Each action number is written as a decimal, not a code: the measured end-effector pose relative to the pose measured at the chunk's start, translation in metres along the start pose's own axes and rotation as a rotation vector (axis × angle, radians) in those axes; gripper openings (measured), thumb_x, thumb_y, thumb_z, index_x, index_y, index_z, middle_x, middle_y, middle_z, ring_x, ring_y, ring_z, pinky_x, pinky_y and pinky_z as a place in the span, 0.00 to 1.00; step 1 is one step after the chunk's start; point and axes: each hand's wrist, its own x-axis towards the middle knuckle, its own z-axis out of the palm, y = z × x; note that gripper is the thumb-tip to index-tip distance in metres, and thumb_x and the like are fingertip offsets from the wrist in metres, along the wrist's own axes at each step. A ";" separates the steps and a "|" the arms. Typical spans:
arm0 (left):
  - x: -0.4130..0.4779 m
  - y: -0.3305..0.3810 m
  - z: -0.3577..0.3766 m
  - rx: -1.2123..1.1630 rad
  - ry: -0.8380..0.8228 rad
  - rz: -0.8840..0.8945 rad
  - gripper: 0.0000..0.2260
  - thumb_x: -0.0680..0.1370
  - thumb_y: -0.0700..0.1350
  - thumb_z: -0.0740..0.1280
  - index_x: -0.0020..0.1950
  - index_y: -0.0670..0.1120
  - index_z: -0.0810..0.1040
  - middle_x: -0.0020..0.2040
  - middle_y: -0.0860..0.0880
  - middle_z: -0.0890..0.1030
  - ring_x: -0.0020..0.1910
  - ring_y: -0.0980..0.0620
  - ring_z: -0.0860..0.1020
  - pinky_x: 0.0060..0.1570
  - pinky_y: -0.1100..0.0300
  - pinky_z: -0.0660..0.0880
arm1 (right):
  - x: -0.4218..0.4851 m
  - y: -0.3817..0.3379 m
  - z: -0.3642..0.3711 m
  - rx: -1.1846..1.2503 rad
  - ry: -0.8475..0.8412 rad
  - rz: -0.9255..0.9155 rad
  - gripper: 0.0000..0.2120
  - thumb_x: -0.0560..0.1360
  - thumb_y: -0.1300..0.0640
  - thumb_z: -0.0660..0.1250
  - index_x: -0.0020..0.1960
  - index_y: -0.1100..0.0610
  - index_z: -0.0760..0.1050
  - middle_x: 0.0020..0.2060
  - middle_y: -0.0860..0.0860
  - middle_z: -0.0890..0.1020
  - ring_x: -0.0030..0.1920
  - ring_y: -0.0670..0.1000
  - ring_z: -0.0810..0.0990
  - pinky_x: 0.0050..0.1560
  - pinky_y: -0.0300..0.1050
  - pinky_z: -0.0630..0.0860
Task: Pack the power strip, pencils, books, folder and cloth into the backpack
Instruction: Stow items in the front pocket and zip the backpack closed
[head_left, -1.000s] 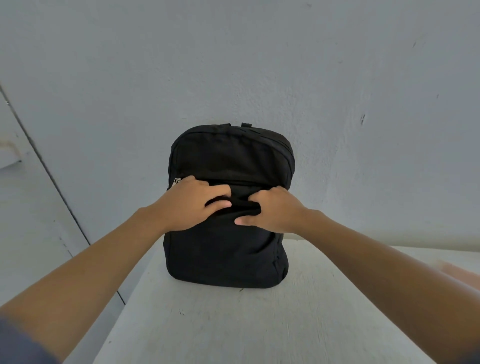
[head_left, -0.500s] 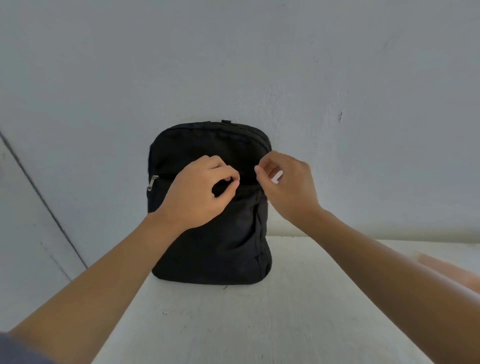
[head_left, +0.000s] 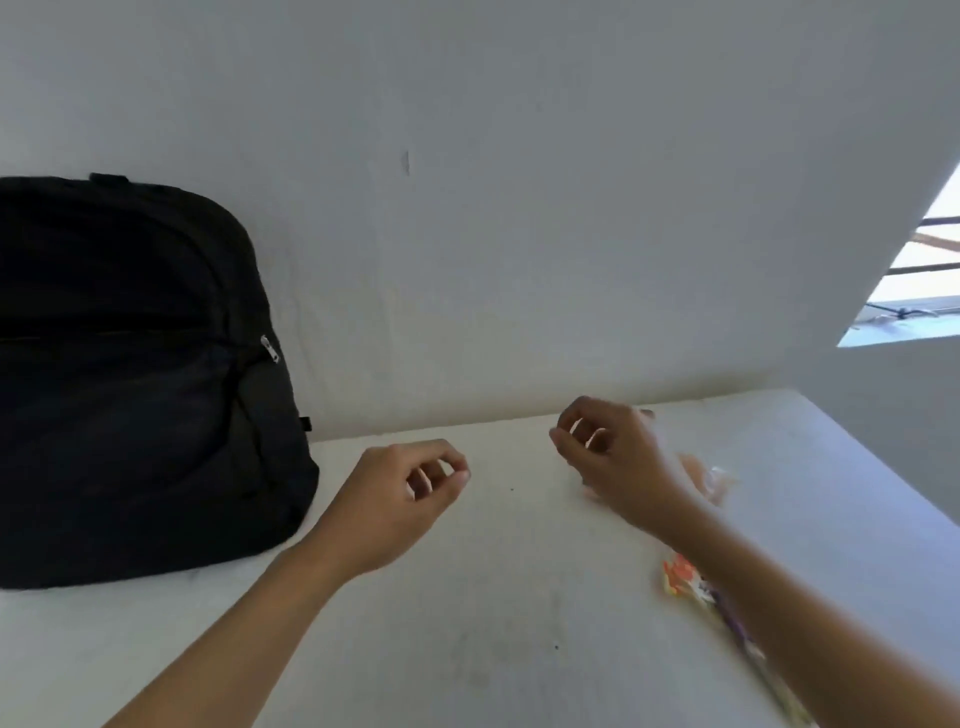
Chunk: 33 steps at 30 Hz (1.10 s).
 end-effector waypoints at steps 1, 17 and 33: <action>0.002 0.008 0.024 0.006 -0.029 -0.020 0.04 0.79 0.51 0.71 0.45 0.57 0.82 0.37 0.57 0.81 0.34 0.58 0.75 0.36 0.69 0.71 | -0.002 0.026 -0.013 -0.074 -0.059 0.014 0.08 0.75 0.48 0.69 0.38 0.47 0.75 0.29 0.41 0.79 0.28 0.44 0.78 0.32 0.40 0.74; 0.039 0.085 0.236 0.094 -0.356 -0.168 0.13 0.79 0.58 0.70 0.61 0.56 0.78 0.53 0.56 0.79 0.43 0.56 0.78 0.45 0.61 0.76 | -0.034 0.201 -0.108 -0.313 -0.640 -0.033 0.19 0.65 0.37 0.77 0.39 0.49 0.75 0.36 0.44 0.79 0.37 0.46 0.77 0.40 0.45 0.77; 0.030 0.075 0.233 0.248 -0.415 -0.275 0.24 0.78 0.43 0.73 0.74 0.54 0.74 0.64 0.56 0.78 0.60 0.57 0.77 0.52 0.73 0.68 | -0.051 0.210 -0.098 -0.387 -0.735 -0.137 0.21 0.70 0.59 0.73 0.59 0.48 0.68 0.39 0.46 0.75 0.37 0.49 0.74 0.29 0.42 0.69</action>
